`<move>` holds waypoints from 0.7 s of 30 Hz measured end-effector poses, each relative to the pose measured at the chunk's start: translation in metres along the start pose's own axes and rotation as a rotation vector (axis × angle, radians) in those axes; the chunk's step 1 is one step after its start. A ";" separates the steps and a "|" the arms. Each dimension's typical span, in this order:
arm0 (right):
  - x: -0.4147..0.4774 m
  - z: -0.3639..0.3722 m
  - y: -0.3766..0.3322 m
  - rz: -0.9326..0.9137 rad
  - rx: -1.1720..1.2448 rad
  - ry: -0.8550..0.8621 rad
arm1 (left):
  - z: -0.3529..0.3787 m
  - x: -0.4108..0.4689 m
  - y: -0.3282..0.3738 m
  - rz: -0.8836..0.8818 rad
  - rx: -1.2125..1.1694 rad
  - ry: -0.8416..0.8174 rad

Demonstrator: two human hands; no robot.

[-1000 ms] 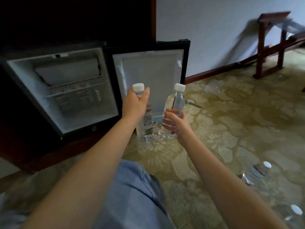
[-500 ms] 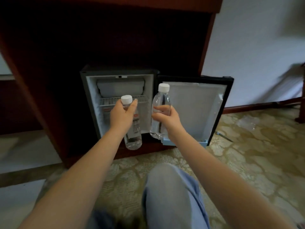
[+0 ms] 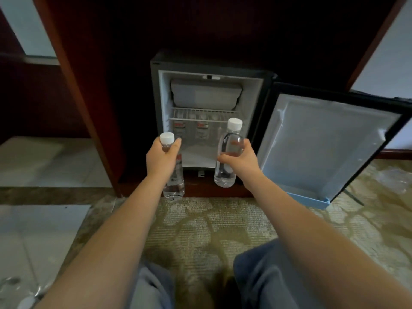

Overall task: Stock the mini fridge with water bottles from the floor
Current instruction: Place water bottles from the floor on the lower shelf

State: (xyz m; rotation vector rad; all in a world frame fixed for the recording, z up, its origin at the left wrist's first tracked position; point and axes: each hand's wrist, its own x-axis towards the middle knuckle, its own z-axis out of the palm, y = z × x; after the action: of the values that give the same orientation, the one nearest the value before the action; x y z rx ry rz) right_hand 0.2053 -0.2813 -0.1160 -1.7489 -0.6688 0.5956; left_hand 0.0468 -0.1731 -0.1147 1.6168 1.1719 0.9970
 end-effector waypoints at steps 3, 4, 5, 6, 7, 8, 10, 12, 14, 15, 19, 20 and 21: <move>0.020 0.007 0.006 -0.010 -0.006 0.043 | 0.018 0.018 -0.014 -0.032 -0.006 0.011; 0.028 0.011 0.009 -0.013 -0.021 0.044 | 0.025 0.026 -0.018 -0.031 -0.004 0.010; 0.036 0.015 0.011 -0.015 -0.037 0.039 | 0.032 0.034 -0.022 -0.030 -0.002 0.007; 0.044 0.018 0.013 -0.014 -0.056 0.030 | 0.040 0.042 -0.025 -0.032 -0.006 0.005; 0.052 0.022 0.015 -0.009 -0.082 0.018 | 0.048 0.051 -0.028 -0.039 -0.014 0.005; 0.061 0.026 0.018 -0.004 -0.109 0.007 | 0.056 0.059 -0.031 -0.047 -0.023 0.008; 0.080 0.033 0.024 -0.002 -0.146 -0.005 | 0.073 0.076 -0.038 -0.069 -0.039 0.020; 0.100 0.041 0.032 -0.013 -0.151 -0.010 | 0.089 0.092 -0.048 -0.098 -0.052 0.028; 0.118 0.048 0.044 0.001 -0.154 -0.010 | 0.102 0.107 -0.060 -0.127 -0.056 0.040; 0.125 0.051 0.052 0.020 -0.166 -0.002 | 0.108 0.114 -0.067 -0.126 -0.053 0.051; 0.152 0.057 0.092 0.069 -0.184 0.072 | 0.128 0.139 -0.089 -0.070 -0.070 0.080; 0.159 0.058 0.102 0.070 -0.187 0.088 | 0.132 0.144 -0.093 -0.069 -0.062 0.084; 0.166 0.058 0.110 0.070 -0.200 0.096 | 0.136 0.149 -0.098 -0.072 -0.056 0.089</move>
State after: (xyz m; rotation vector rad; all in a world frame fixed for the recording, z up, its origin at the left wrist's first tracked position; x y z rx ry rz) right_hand 0.2992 -0.1507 -0.2464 -1.9807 -0.6194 0.5026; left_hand 0.1828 -0.0392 -0.2313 1.4897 1.2422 1.0550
